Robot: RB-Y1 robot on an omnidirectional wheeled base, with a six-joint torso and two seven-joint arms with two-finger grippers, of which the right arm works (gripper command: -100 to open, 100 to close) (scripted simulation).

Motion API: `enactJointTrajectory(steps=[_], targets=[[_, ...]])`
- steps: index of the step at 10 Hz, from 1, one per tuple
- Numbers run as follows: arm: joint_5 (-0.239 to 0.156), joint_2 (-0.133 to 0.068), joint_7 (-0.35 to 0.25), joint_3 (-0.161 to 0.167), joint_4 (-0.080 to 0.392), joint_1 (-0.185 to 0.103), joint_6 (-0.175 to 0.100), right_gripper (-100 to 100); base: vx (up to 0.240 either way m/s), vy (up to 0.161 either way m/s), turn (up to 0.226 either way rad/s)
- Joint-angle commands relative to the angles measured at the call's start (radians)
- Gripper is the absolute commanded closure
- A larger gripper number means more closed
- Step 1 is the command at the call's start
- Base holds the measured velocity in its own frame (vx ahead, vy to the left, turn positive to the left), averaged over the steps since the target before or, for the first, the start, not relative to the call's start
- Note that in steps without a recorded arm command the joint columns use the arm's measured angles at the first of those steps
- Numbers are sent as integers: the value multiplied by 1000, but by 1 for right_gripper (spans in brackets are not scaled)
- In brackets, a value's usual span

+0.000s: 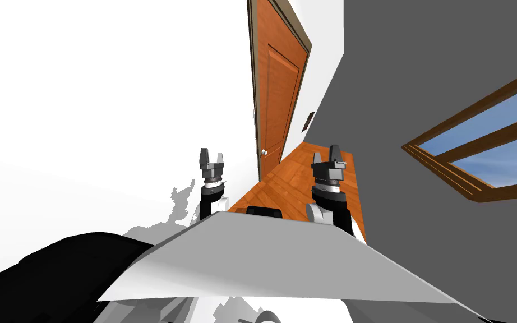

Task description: Pull the door open

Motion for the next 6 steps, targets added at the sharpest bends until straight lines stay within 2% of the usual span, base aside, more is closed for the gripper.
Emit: enactJointTrajectory(steps=[1, 6], targets=[[9, -9, 21, 1, 28, -6, -11, -100, 20, 4, 47], [37, -34, 89, 5, 120, -28, -47, -100, 28, -39, 53]])
